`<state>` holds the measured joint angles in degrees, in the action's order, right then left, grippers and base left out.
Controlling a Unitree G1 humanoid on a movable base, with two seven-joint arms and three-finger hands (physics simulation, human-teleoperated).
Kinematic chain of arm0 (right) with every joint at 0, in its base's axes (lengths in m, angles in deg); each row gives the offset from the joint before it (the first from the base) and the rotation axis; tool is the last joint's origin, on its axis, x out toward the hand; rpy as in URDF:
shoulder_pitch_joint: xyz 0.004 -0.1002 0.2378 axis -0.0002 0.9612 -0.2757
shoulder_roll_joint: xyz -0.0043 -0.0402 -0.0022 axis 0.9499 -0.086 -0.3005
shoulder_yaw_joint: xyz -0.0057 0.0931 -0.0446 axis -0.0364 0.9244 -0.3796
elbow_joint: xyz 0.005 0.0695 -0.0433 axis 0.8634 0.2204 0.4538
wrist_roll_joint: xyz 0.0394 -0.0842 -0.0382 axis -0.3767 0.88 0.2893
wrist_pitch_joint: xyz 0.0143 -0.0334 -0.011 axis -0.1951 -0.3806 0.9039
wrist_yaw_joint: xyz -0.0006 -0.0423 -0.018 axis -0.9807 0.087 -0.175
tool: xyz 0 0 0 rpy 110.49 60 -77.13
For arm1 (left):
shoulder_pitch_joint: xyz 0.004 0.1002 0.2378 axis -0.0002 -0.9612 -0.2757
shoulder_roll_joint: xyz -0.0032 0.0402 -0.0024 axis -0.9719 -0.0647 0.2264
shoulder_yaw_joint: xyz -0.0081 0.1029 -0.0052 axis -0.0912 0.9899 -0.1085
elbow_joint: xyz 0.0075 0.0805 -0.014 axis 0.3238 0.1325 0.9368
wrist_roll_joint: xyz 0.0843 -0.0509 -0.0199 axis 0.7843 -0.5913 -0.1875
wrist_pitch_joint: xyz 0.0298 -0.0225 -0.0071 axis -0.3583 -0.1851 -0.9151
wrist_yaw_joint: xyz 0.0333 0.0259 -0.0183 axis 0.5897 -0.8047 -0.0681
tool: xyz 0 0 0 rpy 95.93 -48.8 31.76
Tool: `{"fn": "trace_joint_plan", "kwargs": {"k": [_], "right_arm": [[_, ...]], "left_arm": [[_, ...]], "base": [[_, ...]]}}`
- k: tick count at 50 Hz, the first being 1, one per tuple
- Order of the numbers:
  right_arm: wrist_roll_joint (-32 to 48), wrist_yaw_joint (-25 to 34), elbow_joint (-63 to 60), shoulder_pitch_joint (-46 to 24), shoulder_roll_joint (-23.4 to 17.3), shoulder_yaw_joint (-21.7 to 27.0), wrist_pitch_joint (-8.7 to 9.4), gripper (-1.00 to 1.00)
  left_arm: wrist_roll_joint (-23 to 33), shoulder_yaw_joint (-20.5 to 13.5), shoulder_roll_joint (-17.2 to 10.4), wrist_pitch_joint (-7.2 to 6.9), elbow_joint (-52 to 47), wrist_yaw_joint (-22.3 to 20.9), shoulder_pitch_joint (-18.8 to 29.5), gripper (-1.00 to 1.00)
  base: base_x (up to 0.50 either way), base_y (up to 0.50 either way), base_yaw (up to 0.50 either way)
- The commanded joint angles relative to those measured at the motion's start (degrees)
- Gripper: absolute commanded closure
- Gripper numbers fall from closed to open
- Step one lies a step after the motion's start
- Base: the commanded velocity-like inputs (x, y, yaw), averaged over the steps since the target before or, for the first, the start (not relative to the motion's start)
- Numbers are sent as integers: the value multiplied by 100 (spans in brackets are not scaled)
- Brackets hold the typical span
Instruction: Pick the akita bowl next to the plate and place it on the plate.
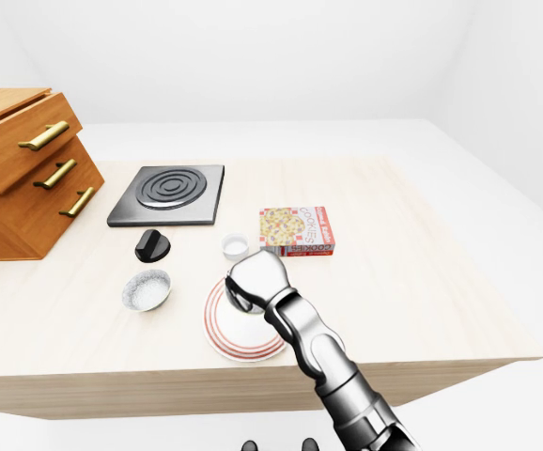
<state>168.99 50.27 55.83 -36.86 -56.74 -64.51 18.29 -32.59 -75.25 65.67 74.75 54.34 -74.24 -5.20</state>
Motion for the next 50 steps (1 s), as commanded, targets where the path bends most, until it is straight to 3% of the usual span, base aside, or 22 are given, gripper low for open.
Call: {"fn": "trace_joint_plan", "kwargs": {"k": [1, 30, 50], "right_arm": [[95, -340, 322, -151, 23, 101, 0, 100], [270, -999, 986, -182, 31, 91, 0, 100], [276, -1805, 1840, -564, 99, 213, 0, 100]], "left_arm": [[2, -10, -7, -10, 5, -3, 2, -100], [7, 3, 2, -43, -12, 10, 7, -100], [-3, 63, -23, 60, 110, -5, 16, -100]], "base": [[0, 0, 0], [0, 0, 0], [0, 0, 0]]}}
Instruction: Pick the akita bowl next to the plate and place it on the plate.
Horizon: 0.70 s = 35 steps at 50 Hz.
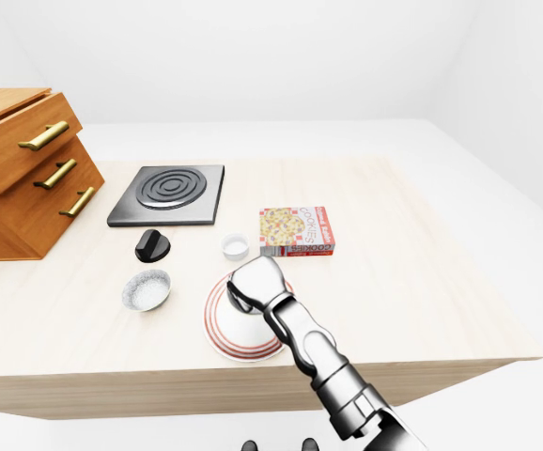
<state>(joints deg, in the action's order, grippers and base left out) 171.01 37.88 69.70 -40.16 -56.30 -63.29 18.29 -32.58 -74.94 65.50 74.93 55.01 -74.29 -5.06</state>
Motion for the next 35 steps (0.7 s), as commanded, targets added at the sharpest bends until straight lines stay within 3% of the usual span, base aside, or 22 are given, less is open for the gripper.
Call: {"fn": "trace_joint_plan", "kwargs": {"k": [1, 18, 35], "right_arm": [[75, -547, 420, -207, 59, 81, 0, 100], [139, -897, 890, -221, 109, 35, 0, 100], [153, -1189, 1408, -465, 159, 104, 0, 100]], "left_arm": [[1, 38, -9, 56, 60, -5, 8, -100], [-17, 56, -23, 59, 74, 5, -1, -100], [-11, -23, 5, -90, -79, 37, -7, -100]], "base": [[0, 0, 0], [0, 0, 0], [0, 0, 0]]}}
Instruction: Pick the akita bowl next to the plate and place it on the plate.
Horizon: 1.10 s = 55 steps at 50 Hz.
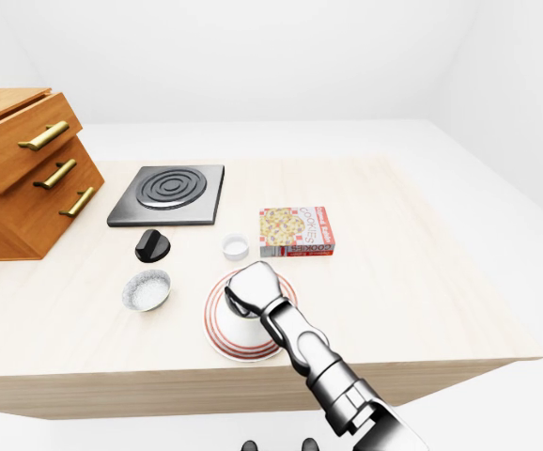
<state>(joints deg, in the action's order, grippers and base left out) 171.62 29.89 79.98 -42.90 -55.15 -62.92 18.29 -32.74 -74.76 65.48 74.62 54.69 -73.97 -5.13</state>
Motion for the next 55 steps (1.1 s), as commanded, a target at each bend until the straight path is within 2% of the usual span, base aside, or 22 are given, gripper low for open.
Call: {"fn": "trace_joint_plan", "kwargs": {"k": [1, 9, 24, 38, 44, 55], "right_arm": [[101, -440, 446, -208, 45, 69, 0, 100], [94, -661, 803, -391, 56, 139, 0, 100], [105, -1247, 1754, -784, 67, 251, 0, 100], [141, -1492, 2085, -903, 72, 254, 0, 100], [118, -1467, 2063, -934, 58, 283, 0, 100], [145, -1308, 1754, -855, 47, 252, 0, 100]], "left_arm": [[4, -43, 8, -61, -45, 3, 2, -100], [12, -53, 11, -70, -55, -1, 9, -100], [-24, 25, -76, 149, 262, -80, 31, -100], [-40, 64, -57, 122, 181, -28, 8, -100], [-27, 49, -8, 34, 29, 16, -12, -100], [18, 32, 6, 5, 2, 8, 14, -100]], "base": [[0, 0, 0], [0, 0, 0], [0, 0, 0], [0, 0, 0], [0, 0, 0], [0, 0, 0]]}}
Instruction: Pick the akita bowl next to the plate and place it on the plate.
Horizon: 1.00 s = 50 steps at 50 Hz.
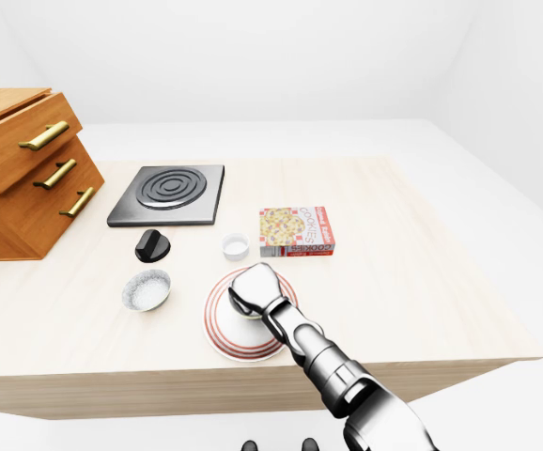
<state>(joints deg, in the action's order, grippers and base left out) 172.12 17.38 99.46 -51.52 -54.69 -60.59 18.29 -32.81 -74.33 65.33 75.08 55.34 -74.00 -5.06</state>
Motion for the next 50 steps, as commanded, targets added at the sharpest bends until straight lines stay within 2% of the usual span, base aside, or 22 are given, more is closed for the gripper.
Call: {"fn": "trace_joint_plan", "kwargs": {"k": [1, 10, 20, 26, 30, 31, 32, 33, 34, 35, 39, 40, 41, 46, 49, 50], "right_arm": [[93, -31, -224, 14, 1, 21, 0, 100], [111, 84, -360, 54, 17, 7, 0, 100], [140, 42, -316, 55, 9, 2, 0, 100], [166, -133, -7, -35, 10, 16, 0, 100], [153, -69, -5, -7, 21, 25, 0, 100], [134, 31, -133, 47, 23, 22, 0, 81], [146, 141, -272, 114, 2, -5, 0, 82], [142, 449, -647, 283, -35, -52, 0, 18], [122, 658, -990, 435, -51, -76, 0, -91], [72, 971, -1357, 622, -71, -102, 0, -100], [-60, 1714, -2401, 1134, -173, -224, 0, -100], [-161, 2148, -2759, 1361, -215, -243, 0, -100], [-221, 2325, -2996, 1479, -246, -273, 0, -100], [-434, 2969, -3670, 1867, -412, -353, 0, -100], [-447, 2985, -3690, 1875, -421, -364, 0, -100], [-516, 3261, -4103, 2052, -452, -399, 0, -100]], "left_arm": [[28, -11, 22, -41, -62, 10, 8, -100], [31, 3, -7, 21, 44, -23, 29, -100], [16, -20, 27, -46, -67, 7, -3, -100], [10, -7, -42, 89, 172, -73, 34, -100], [-3, 24, -55, 115, 197, -57, 26, -100], [-9, 31, -52, 106, 178, -44, 19, -100], [-12, 35, -48, 97, 155, -32, 12, -100], [-11, 37, -39, 87, 124, -18, 5, -100], [-12, 36, -34, 76, 108, -13, 2, -100], [-7, 33, -30, 70, 98, -8, -1, -100], [-8, 17, -20, 41, 65, 0, -3, -100], [-11, 9, -16, 21, 38, 6, -9, -100], [-8, 3, -18, 20, 46, 2, -4, -100], [-7, -15, -9, -15, 14, 16, -2, -100], [-4, -18, -9, -17, 14, 14, 0, -100], [3, -26, -10, -13, 20, 24, -3, -100]], "base": [[0, 0, 0], [0, 0, 0], [0, 0, 0], [0, 0, 0], [0, 0, 0], [0, 0, 0], [0, 0, 0], [0, 0, 0], [0, 0, 0], [0, 0, 0], [0, 0, 0], [0, 0, 0], [0, 0, 0], [0, 0, 0], [0, 0, 0], [0, 0, 0]]}}
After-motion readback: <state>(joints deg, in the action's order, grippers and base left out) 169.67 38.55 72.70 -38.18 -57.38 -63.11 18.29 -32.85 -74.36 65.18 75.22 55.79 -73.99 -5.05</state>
